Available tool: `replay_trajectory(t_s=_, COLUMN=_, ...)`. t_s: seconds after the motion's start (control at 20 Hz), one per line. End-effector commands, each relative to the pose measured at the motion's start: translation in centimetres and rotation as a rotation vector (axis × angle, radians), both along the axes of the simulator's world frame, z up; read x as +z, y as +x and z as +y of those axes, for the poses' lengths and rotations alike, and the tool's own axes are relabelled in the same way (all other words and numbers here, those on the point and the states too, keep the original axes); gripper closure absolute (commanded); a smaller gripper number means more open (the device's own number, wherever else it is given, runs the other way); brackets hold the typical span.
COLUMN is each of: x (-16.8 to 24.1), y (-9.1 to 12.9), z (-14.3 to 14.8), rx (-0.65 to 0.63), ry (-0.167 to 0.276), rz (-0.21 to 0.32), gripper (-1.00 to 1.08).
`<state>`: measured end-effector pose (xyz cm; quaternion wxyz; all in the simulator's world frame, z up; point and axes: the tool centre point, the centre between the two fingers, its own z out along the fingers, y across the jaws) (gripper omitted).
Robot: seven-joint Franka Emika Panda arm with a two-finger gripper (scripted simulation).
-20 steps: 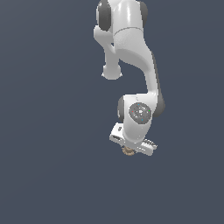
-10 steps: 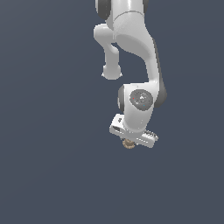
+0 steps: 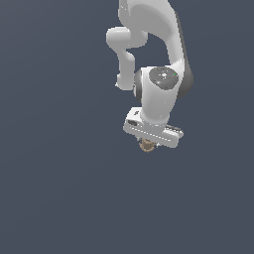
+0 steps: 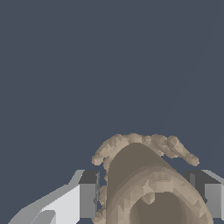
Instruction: Pick up the object and move it to a goal position.
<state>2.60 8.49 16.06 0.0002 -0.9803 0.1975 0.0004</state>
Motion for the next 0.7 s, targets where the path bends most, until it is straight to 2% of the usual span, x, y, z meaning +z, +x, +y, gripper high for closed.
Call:
replay_trajectory(t_s=0.0, x=2.0, y=-1.2, z=0.0, rx=0.0, ry=0.0, rz=0.0, gripper=1.08)
replay_trajectory(t_s=0.65, x=13.4, y=-7.8, z=-0.1, rx=0.0, ry=0.0, rz=0.0, gripper=1.08)
